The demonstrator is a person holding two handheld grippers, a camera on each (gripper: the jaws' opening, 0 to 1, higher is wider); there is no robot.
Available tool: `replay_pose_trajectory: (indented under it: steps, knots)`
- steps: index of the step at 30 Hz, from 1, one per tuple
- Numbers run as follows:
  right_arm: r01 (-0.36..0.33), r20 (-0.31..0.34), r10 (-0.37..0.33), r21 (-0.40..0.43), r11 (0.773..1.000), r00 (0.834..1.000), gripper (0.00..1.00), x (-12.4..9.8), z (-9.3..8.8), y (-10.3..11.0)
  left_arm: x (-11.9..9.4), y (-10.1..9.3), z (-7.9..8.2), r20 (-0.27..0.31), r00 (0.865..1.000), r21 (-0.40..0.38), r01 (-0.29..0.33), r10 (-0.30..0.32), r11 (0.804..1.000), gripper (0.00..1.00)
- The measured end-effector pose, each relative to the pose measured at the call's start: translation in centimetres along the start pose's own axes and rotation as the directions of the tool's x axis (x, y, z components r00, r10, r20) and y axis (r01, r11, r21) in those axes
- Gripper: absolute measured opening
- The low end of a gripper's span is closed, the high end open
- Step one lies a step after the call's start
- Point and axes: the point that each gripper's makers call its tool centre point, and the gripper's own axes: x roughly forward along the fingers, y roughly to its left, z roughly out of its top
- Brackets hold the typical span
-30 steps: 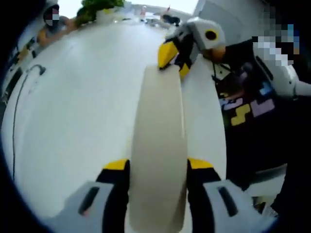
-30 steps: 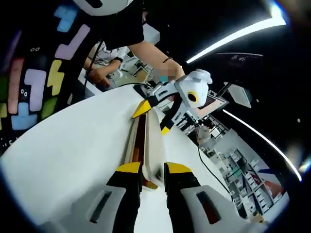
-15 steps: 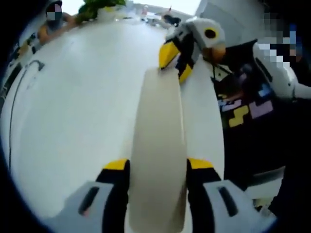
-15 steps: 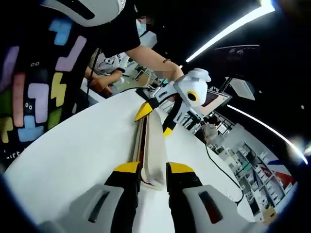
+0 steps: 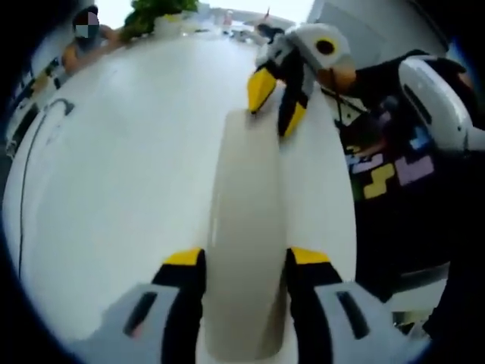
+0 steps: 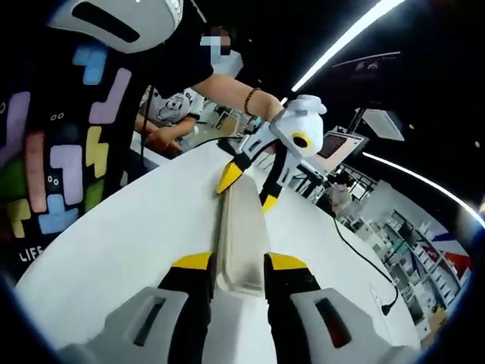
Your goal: Arrange the utensils inside the cutlery case until each visible utensil rests in its matching compartment.
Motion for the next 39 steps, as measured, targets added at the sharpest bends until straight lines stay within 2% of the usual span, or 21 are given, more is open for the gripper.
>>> replay_pose_trajectory:
  steps: [7,11,14,19,23,28,34,39]
  knots:
    - [0.011,0.011,-0.012,0.121,0.993,1.000,0.34,-0.6,0.0,-1.3,0.0,0.1,0.0,0.004,1.000,-0.007,-0.008,0.008,1.000,0.45]
    - [-0.003,-0.027,0.011,0.259,0.966,1.000,0.41,-0.6,-0.7,-1.8,-0.1,0.3,-0.1,0.014,1.000,-0.013,-0.011,0.012,1.000,0.46]
    - [-0.023,-0.048,0.039,0.310,0.950,0.998,0.50,0.0,-1.2,-1.9,0.0,0.2,0.0,0.019,1.000,-0.017,-0.006,0.006,1.000,0.46]
    - [-0.048,-0.091,0.083,0.333,0.942,0.992,0.48,1.2,-1.7,-1.5,0.1,0.2,0.1,0.028,1.000,-0.021,0.002,-0.001,1.000,0.47]
    - [-0.079,-0.108,0.128,0.372,0.925,0.986,0.44,1.7,-1.9,-1.3,0.2,0.2,0.3,0.032,0.999,-0.030,0.005,-0.004,1.000,0.47]
    - [-0.131,-0.144,0.210,0.425,0.896,0.967,0.42,2.2,-2.3,-0.8,0.3,0.2,0.8,0.054,0.998,-0.034,0.015,-0.013,0.999,0.46]
    - [-0.153,-0.154,0.241,0.436,0.887,0.958,0.41,2.2,-2.5,-0.7,0.2,0.2,1.0,0.064,0.998,-0.033,0.014,-0.012,0.999,0.46]
    - [-0.162,-0.135,0.258,0.489,0.857,0.957,0.40,2.0,-2.4,-0.8,-0.1,0.1,0.6,0.061,0.998,-0.019,0.009,-0.008,1.000,0.47]
